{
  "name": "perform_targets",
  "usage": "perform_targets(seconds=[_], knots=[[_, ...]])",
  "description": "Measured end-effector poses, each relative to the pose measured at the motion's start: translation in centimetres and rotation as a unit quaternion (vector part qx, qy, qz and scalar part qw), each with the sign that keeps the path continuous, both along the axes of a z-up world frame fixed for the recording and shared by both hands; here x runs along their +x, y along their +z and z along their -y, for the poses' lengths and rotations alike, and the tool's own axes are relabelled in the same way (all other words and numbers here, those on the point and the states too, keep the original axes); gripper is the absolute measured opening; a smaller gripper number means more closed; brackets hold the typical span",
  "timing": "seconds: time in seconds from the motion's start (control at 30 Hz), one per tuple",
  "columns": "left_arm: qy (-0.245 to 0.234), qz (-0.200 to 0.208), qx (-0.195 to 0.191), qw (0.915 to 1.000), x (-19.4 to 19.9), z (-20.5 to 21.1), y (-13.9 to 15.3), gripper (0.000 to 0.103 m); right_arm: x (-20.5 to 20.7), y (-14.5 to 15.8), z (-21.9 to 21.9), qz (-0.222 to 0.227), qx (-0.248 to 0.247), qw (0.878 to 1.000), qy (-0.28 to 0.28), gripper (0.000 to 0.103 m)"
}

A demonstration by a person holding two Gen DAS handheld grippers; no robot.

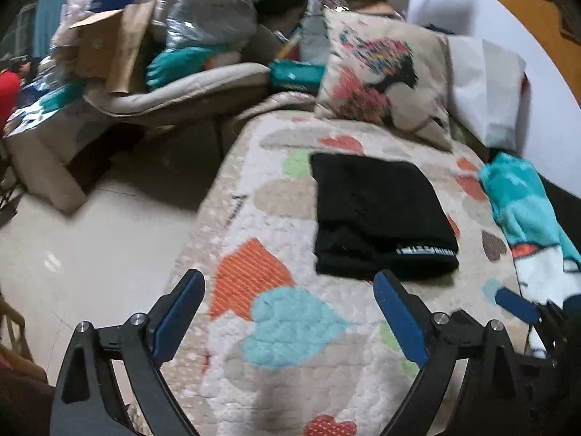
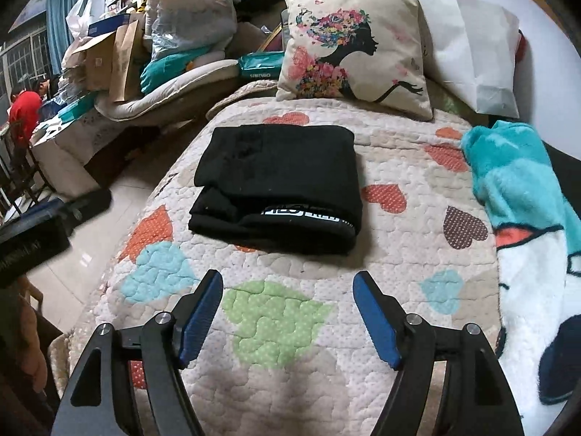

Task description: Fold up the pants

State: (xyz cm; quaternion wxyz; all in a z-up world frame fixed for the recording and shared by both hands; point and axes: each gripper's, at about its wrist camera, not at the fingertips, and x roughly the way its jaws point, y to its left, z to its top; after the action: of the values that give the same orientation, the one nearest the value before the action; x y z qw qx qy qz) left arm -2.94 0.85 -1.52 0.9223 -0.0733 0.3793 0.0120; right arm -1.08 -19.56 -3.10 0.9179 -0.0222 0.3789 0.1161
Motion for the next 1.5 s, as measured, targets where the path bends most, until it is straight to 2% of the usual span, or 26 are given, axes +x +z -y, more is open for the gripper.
perform_targets(seconds=[0.17,0.37,0.7,1.5], knots=[[-0.034,0.012,0.038,0.9987,-0.3,2.2,-0.1,0.094,0.9,-1.0,0.3,-0.02,0.008,1.0,-0.014,0.082],[-0.05,-0.007,0.039,0.998,0.1,3.2,-1.0,0.094,1.6,-2.0,1.2,-0.037,0.019,0.999,-0.032,0.082],[-0.027,-0.046,0.001,0.9986,1.0,1.9,-2.5,0.094,1.8,-2.3,2.0,-0.045,0.025,0.998,-0.047,0.082],[-0.04,-0.06,-0.006,0.9974,1.2,2.1,-3.0,0.094,1.7,-2.8,1.5,-0.052,0.017,0.998,-0.041,0.083]])
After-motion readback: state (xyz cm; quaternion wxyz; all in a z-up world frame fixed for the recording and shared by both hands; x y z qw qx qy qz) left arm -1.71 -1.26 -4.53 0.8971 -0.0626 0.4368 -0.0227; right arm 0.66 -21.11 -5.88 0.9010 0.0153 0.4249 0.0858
